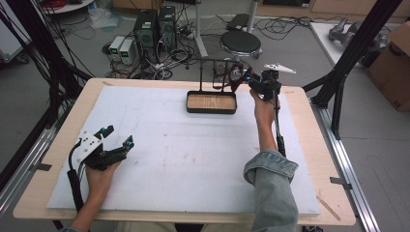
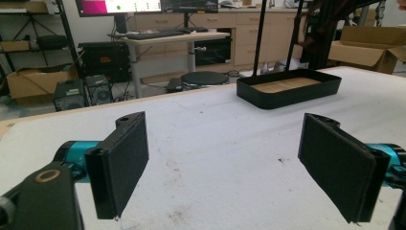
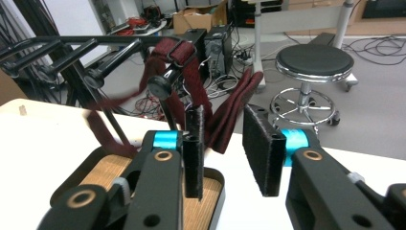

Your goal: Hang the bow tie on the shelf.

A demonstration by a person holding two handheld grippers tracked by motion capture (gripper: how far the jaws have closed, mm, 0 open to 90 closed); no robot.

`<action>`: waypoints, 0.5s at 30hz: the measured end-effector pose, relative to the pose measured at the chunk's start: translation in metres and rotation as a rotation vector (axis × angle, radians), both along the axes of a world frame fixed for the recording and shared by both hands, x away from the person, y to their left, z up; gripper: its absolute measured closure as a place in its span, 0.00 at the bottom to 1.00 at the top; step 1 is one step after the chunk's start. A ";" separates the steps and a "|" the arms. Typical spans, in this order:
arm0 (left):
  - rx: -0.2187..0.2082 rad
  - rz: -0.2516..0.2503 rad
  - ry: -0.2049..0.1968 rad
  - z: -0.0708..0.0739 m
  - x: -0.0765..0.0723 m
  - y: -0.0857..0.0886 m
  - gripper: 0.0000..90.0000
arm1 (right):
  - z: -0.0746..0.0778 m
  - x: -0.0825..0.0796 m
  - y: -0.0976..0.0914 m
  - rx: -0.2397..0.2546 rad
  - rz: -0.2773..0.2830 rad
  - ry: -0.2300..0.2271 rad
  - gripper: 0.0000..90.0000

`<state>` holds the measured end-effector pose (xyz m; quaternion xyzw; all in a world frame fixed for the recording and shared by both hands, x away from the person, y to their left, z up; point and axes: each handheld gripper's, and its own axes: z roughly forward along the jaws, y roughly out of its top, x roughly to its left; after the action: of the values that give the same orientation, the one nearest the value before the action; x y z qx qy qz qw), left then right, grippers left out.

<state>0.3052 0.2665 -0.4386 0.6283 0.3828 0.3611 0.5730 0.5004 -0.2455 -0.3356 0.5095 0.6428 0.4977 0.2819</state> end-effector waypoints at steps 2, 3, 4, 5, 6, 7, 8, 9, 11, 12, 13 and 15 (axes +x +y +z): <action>-0.001 -0.001 -0.001 0.000 0.000 0.000 0.20 | 0.003 -0.002 -0.002 0.000 -0.009 -0.008 0.71; 0.000 0.000 0.000 0.000 0.000 0.000 0.20 | 0.003 -0.002 -0.002 0.000 -0.009 -0.008 0.71; 0.000 0.000 0.000 0.000 0.000 0.000 0.20 | 0.007 -0.005 -0.003 0.006 -0.015 -0.020 0.68; 0.001 0.000 0.000 0.000 0.000 0.000 0.20 | 0.007 -0.005 -0.003 0.006 -0.015 -0.020 0.68; 0.001 0.001 -0.001 0.000 0.000 0.000 0.20 | 0.012 -0.009 -0.006 0.006 -0.008 -0.039 0.62; 0.000 0.001 -0.001 0.000 0.000 0.000 0.20 | 0.012 -0.009 -0.006 0.006 -0.008 -0.039 0.62; -0.001 0.002 -0.002 0.000 0.000 0.000 0.20 | 0.018 -0.013 -0.008 -0.003 -0.003 -0.058 0.60; -0.001 0.002 -0.002 0.000 0.000 0.000 0.20 | 0.018 -0.013 -0.008 -0.003 -0.003 -0.058 0.60; 0.000 0.003 -0.003 0.000 0.000 0.000 0.20 | 0.023 -0.017 -0.009 -0.010 0.005 -0.073 0.57; 0.000 0.002 -0.003 0.000 0.000 0.000 0.20 | 0.029 -0.021 -0.012 -0.013 0.010 -0.092 0.54; 0.000 0.003 -0.003 0.000 0.000 0.000 0.20 | 0.029 -0.021 -0.012 -0.013 0.010 -0.092 0.54; 0.000 0.003 -0.003 0.000 0.000 0.000 0.20 | 0.034 -0.026 -0.016 -0.008 0.019 -0.110 0.52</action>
<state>0.3057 0.2664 -0.4386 0.6270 0.3828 0.3630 0.5733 0.4746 -0.2611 -0.3017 0.4741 0.6334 0.5248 0.3140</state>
